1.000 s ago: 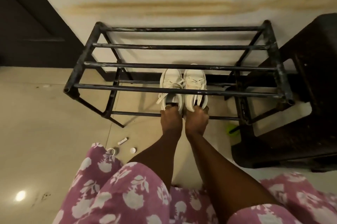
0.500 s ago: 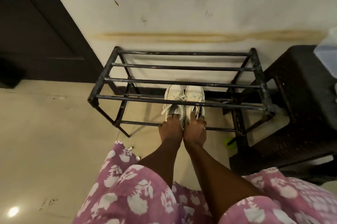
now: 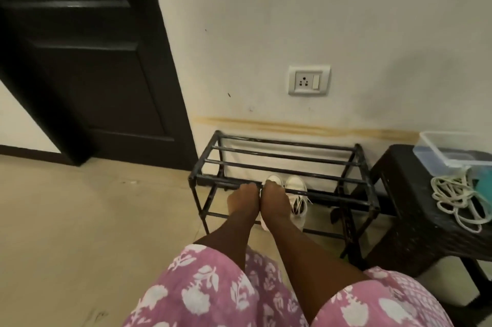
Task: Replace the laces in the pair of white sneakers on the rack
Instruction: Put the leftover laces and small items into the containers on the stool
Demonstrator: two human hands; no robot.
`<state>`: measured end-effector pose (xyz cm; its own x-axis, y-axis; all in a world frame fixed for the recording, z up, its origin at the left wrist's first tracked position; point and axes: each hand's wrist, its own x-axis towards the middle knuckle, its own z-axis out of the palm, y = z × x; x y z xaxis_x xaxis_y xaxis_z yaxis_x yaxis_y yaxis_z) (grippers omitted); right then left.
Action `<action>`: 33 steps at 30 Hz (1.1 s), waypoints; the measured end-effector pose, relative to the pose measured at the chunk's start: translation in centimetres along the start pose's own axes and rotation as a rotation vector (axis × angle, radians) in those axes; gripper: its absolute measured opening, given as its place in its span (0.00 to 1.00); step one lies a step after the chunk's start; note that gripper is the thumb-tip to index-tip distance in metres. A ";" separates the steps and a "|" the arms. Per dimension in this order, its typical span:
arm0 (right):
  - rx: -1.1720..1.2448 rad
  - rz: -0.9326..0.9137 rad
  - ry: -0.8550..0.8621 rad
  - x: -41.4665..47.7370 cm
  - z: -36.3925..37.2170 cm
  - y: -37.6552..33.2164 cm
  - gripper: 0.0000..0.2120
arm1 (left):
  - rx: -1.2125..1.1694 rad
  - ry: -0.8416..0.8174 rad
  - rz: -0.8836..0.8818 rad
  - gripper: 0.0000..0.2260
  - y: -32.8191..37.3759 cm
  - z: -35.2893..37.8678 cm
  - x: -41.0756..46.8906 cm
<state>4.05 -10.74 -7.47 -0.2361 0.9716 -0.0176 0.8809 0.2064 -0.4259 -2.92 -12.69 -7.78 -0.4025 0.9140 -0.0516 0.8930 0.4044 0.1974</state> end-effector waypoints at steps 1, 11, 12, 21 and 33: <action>0.013 -0.030 -0.006 -0.4 -0.9 -1.3 0.12 | -0.006 0.028 0.001 0.11 -0.7 -1.4 -0.2; 0.070 -0.159 -0.219 -0.9 1.1 -11.3 0.12 | -0.022 0.059 -0.149 0.10 -11.7 -4.3 0.7; 0.043 -0.182 -0.267 -0.4 2.5 -11.6 0.12 | -0.032 0.036 -0.164 0.10 -13.0 -3.3 1.0; -0.125 -0.159 -0.688 4.0 19.3 -10.4 0.14 | -0.034 -0.302 -0.348 0.10 -25.3 9.1 3.3; -0.321 -0.079 -0.857 3.2 37.1 -2.4 0.16 | -0.199 -0.515 -0.488 0.14 -29.0 27.4 3.0</action>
<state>-14.05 -12.47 -40.02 -0.4112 0.5612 -0.7183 0.8905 0.4156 -0.1850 -24.50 -20.74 -40.44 -0.5553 0.5508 -0.6231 0.5630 0.8004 0.2059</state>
